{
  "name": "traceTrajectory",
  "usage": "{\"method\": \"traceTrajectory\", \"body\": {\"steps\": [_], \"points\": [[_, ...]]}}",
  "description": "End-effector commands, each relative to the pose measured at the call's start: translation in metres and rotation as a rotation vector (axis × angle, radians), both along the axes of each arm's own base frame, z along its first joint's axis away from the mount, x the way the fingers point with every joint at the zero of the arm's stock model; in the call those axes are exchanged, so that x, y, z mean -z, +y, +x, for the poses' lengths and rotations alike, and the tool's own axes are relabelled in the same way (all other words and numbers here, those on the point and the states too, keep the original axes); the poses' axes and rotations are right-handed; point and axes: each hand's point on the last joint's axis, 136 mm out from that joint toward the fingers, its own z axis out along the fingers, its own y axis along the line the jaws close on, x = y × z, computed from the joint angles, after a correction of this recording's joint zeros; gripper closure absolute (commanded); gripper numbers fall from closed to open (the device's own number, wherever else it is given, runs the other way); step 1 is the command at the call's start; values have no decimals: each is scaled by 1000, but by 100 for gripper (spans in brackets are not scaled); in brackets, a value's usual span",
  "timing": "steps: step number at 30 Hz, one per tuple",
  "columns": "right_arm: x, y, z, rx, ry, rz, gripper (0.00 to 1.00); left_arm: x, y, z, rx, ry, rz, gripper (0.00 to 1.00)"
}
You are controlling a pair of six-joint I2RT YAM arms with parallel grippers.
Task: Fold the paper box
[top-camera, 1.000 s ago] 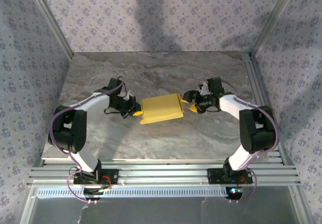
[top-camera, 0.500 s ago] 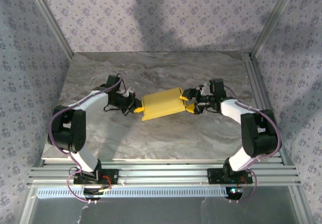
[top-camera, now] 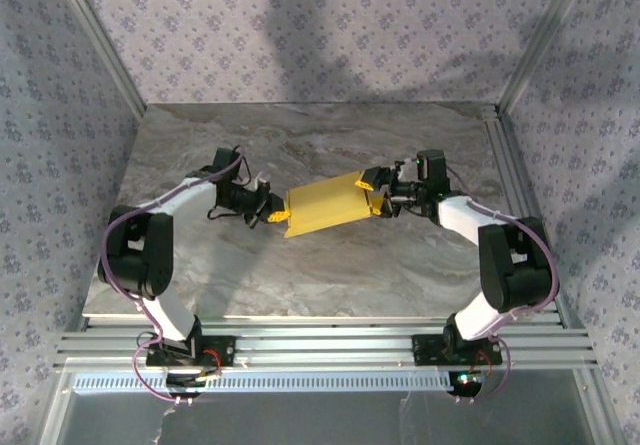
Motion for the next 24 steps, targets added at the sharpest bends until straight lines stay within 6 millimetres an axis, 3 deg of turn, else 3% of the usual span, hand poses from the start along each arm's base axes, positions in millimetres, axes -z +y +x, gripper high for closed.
{"method": "traceTrajectory", "body": {"steps": [1, 5, 10, 12, 15, 16, 20, 22, 24], "points": [[-9, 11, 3, -21, 13, 35, 36, -13, -4, 4, 25, -18, -46, 100], [-2, 12, 1, -13, 58, 31, 46, -15, -4, 5, 28, -26, -52, 100], [2, 12, -1, 0, 99, 31, 66, -21, -5, 7, 28, -48, -60, 100], [2, 10, -3, 11, 115, 32, 69, -28, -5, 10, 19, -84, -58, 100], [2, 4, -4, 42, 146, 37, 73, -50, 4, 18, -23, -202, 2, 87], [3, 1, -5, 54, 160, 34, 74, -60, 10, 22, -43, -260, 37, 65], [-1, -12, -6, 87, 203, 39, 76, -92, 40, 34, -175, -450, 175, 42], [-6, -18, -5, 104, 205, 44, 76, -94, 54, 40, -315, -458, 168, 29], [-10, -22, -5, 116, 212, 49, 76, -86, 61, 41, -441, -413, 126, 22]]}}
